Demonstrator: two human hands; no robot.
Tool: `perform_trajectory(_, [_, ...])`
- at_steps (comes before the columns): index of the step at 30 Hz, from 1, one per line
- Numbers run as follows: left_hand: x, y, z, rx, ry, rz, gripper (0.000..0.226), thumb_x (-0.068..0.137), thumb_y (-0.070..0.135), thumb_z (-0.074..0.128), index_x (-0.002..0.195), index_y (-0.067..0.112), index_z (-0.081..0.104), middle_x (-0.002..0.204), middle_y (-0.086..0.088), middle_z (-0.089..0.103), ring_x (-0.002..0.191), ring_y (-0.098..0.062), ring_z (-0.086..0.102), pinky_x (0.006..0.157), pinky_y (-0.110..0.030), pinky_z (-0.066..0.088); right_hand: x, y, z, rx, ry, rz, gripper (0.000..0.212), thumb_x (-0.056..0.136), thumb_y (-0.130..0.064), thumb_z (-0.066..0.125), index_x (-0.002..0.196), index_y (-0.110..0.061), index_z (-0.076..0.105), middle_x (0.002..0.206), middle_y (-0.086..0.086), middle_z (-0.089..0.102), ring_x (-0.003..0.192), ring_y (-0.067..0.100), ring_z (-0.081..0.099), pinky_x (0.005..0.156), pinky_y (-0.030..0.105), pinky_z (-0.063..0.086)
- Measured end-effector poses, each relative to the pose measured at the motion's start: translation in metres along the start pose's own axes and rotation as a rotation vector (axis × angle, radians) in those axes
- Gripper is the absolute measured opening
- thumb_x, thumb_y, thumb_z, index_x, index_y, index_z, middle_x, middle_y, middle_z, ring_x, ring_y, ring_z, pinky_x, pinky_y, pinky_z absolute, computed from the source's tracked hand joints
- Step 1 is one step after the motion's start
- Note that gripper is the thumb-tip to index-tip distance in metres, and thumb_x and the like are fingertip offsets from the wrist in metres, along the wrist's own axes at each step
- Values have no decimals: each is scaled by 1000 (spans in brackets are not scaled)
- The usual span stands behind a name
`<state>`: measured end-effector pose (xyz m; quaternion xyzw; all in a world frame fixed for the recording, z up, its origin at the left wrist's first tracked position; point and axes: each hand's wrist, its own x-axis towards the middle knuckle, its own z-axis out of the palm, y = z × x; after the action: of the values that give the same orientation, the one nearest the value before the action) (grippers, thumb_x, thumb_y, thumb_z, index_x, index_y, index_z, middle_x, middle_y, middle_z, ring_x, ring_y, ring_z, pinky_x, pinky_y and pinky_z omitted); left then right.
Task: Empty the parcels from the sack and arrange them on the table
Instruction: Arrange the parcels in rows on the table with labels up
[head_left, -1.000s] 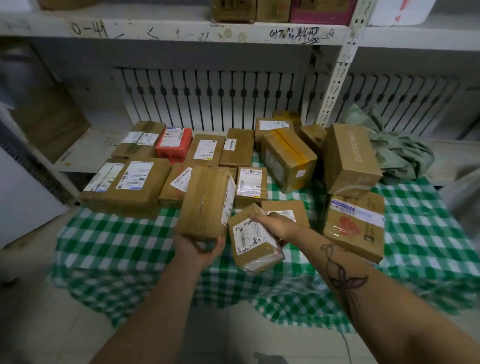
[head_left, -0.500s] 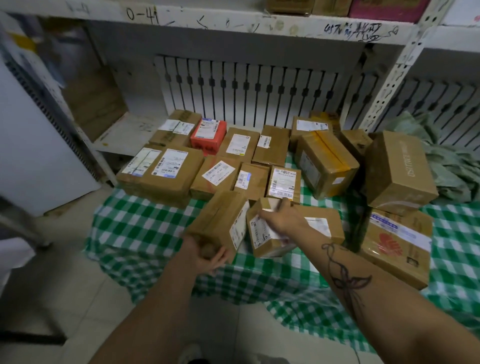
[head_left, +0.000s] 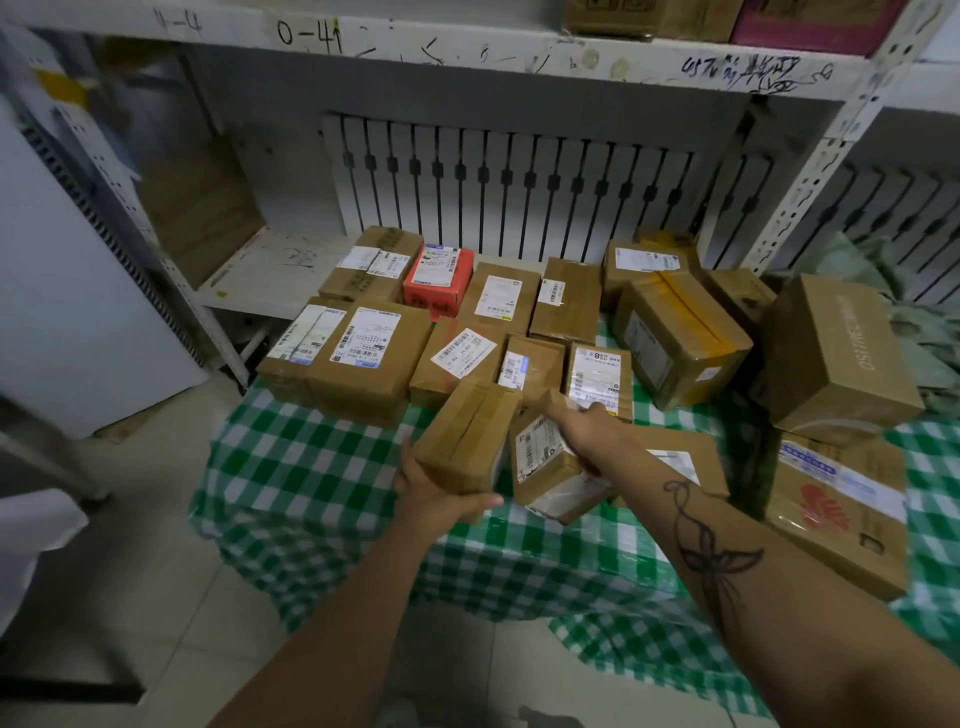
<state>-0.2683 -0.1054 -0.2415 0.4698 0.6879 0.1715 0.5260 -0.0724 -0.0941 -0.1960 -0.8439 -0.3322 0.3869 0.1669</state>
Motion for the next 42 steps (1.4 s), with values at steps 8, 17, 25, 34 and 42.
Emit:
perform_trajectory(8, [6,-4,5,278,243,240,115,61,39,82,143,33,2,145,-8,19,132,-31,30,104,-50,36,-5,-7,3,176,-39,47,102,64,-76,54,139,-11,31,127,14,56,106,34,60,95,46,49])
perform_trajectory(17, [16,-30,-30,-553,226,81,59,86,30,61,139,19,36,140,-12,42,118,-33,50,93,-45,46,-13,-25,26,364,-36,-1,68,86,-49,48,140,-20,19,129,15,48,114,37,51,95,48,45])
perform_trajectory(25, [11,-46,-61,-974,162,-105,61,89,36,57,142,19,31,136,-14,47,119,-37,51,81,-41,49,-15,-50,52,383,-203,-9,55,92,-54,29,114,-11,55,108,15,62,95,33,58,88,41,46])
perform_trajectory(34, [9,-69,-86,-1172,263,-166,57,90,43,50,137,13,38,118,-12,53,86,-23,54,71,-31,45,-7,-59,72,591,-486,-110,37,92,-47,48,105,-16,62,84,6,73,75,25,67,75,36,50])
perform_trajectory(42, [5,-83,-122,-1309,399,4,56,97,49,26,137,15,46,126,-12,55,115,-30,52,91,-41,47,-4,-71,81,829,-594,-64,26,93,-32,50,86,-11,64,64,5,73,49,17,68,51,22,53])
